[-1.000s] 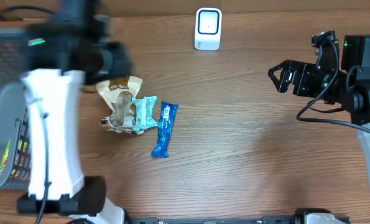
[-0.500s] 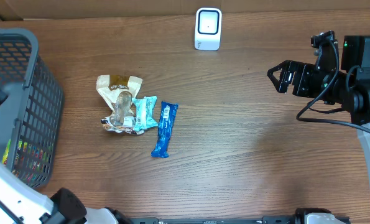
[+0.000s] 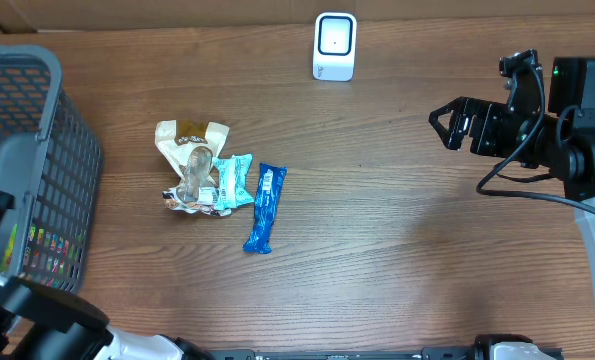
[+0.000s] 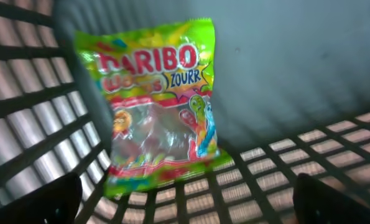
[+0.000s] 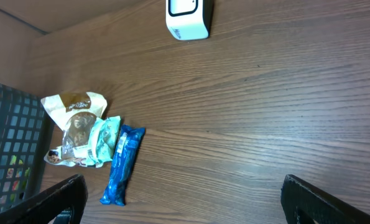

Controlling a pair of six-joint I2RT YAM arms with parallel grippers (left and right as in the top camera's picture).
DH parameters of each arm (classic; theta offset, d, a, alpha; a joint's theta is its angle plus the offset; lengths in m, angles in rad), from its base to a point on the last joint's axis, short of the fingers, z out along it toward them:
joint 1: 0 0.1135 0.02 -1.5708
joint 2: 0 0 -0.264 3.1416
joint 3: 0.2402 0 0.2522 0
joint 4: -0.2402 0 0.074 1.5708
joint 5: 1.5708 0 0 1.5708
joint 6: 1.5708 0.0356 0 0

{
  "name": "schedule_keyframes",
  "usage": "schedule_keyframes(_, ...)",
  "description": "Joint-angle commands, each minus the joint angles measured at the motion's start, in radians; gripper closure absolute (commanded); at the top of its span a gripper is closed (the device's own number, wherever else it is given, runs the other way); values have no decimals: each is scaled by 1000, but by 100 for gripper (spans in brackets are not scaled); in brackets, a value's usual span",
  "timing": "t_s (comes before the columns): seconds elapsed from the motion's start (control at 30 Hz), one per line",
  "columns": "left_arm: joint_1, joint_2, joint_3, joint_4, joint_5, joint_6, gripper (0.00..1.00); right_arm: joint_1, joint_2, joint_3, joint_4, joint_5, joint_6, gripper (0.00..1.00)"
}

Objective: Scan the item barcode
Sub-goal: 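Reach the left gripper into the basket and grasp the green Haribo bag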

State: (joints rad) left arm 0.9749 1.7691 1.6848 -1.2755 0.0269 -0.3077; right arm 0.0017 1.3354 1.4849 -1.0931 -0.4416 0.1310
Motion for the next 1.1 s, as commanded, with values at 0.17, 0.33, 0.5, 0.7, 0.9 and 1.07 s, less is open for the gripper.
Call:
schedule_keyframes(0.17, -6, -7, -234, 178, -28, 5, 0, 4, 0, 20, 2, -9, 0, 0)
schedule_keyframes(0.33, -6, -6, -358, 303, -44, 5, 0, 4, 0, 20, 3, -8, 0, 0)
schedule_keyframes(0.5, -6, -5, -463, 420, -68, 5, 0, 4, 0, 20, 2, -8, 0, 0)
schedule_keyframes(0.7, -7, 0, -526, 489, -68, 5, 1, 4, 0, 20, 2, -8, 0, 0)
schedule_keyframes(0.9, -6, 31, -539, 514, -67, 5, 10, 4, 0, 20, 2, -8, 0, 0)
schedule_keyframes(1.07, -7, 89, -539, 517, -64, 5, 18, 4, 0, 20, 2, -5, -1, 0)
